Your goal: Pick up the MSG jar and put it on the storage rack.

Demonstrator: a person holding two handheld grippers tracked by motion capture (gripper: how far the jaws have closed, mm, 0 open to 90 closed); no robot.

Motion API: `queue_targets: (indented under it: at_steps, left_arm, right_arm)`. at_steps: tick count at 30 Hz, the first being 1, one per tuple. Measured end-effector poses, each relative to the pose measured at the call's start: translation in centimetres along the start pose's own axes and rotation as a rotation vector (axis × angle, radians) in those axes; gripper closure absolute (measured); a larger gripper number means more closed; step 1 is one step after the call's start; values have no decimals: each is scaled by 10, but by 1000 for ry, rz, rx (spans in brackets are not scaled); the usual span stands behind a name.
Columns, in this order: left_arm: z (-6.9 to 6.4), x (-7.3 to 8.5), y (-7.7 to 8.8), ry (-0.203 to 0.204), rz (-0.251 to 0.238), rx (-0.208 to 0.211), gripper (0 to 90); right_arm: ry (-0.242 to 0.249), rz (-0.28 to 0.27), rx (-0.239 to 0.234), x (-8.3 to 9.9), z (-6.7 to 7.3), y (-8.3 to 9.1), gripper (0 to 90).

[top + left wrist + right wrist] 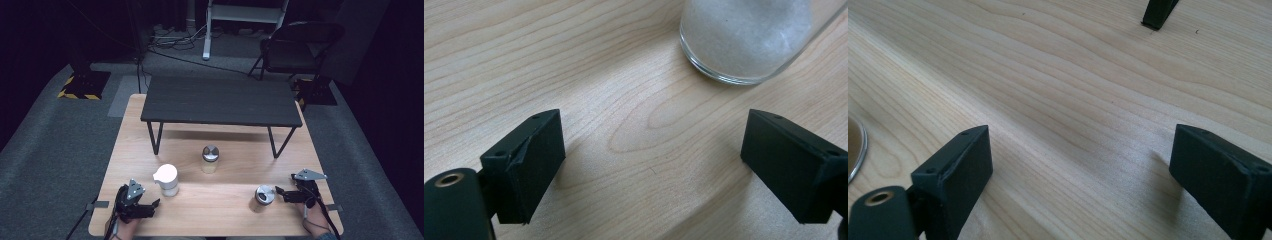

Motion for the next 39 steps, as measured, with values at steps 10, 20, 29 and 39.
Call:
queue_targets:
  at_steps: [10,20,29,39]
  left_arm:
    - [-4,0,21,38,-125,-8,78]
    - [-13,-3,53,29,-309,-9,77]
    - [-18,-5,68,11,-437,5,77]
    - [-18,-11,69,3,-504,52,74]
  right_arm:
    - [9,3,-4,-1,-2,-1,85]
    - [9,3,-6,-1,-2,-1,83]
    - [9,3,-5,-1,-2,-1,83]
    - [14,4,-8,-1,-2,-1,81]
Point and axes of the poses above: each handheld gripper's, and its own axes: y roughly backward along the jaws, x roughly out of its underside, z roughly to its left, the point moved 9 cm from there along -y, roughly forward along the jaws, and after that the axes turned 2 degrees about -z, right-handed, at the moved point
